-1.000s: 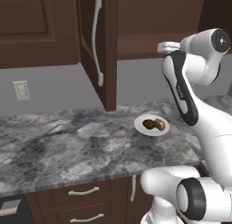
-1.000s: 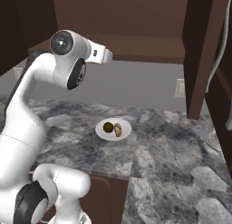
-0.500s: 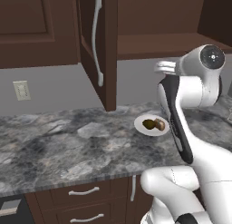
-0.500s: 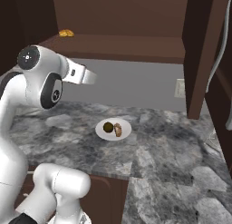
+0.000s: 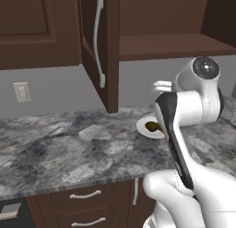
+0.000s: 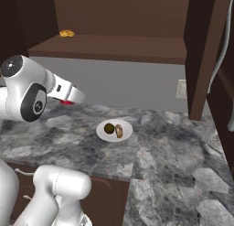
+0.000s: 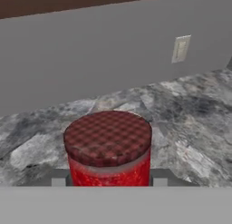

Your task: Pick the avocado and bread from the counter and place them on the plate. Then pick the jam from the cabinet and place it next to the plate. Lastly close the cabinet door.

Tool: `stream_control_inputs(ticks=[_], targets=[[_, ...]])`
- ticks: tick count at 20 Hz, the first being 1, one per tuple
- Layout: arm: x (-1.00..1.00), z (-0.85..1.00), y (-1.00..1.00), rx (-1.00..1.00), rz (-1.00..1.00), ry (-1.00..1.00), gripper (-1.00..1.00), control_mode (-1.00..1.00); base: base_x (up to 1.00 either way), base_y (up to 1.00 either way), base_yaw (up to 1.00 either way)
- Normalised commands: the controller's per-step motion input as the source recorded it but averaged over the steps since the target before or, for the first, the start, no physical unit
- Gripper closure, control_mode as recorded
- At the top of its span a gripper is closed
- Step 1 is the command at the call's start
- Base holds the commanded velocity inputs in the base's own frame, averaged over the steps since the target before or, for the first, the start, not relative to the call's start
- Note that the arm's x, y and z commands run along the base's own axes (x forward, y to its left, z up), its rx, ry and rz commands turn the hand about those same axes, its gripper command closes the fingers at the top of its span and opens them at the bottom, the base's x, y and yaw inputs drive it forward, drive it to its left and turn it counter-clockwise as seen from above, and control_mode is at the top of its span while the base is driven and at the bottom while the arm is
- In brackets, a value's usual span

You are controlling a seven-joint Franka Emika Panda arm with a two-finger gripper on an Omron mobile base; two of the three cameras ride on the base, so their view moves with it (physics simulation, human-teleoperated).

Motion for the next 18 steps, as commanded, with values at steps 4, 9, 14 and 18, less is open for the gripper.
stream_control_inputs(ticks=[4, 9, 14, 18], targets=[[-0.07, -0.68, 0.31, 0.0, 0.0, 0.17, 1.0, -1.0, 0.0, 0.0, 0.0], [-0.02, -0.52, 0.3, 0.0, 0.0, 0.15, 1.0, -1.0, 0.0, 0.0, 0.0], [0.0, -0.43, 0.31, 0.0, 0.0, 0.17, 1.0, -1.0, 0.0, 0.0, 0.0], [0.0, -0.37, 0.24, 0.0, -0.02, 0.11, 1.0, -1.0, 0.0, 0.0, 0.0]])
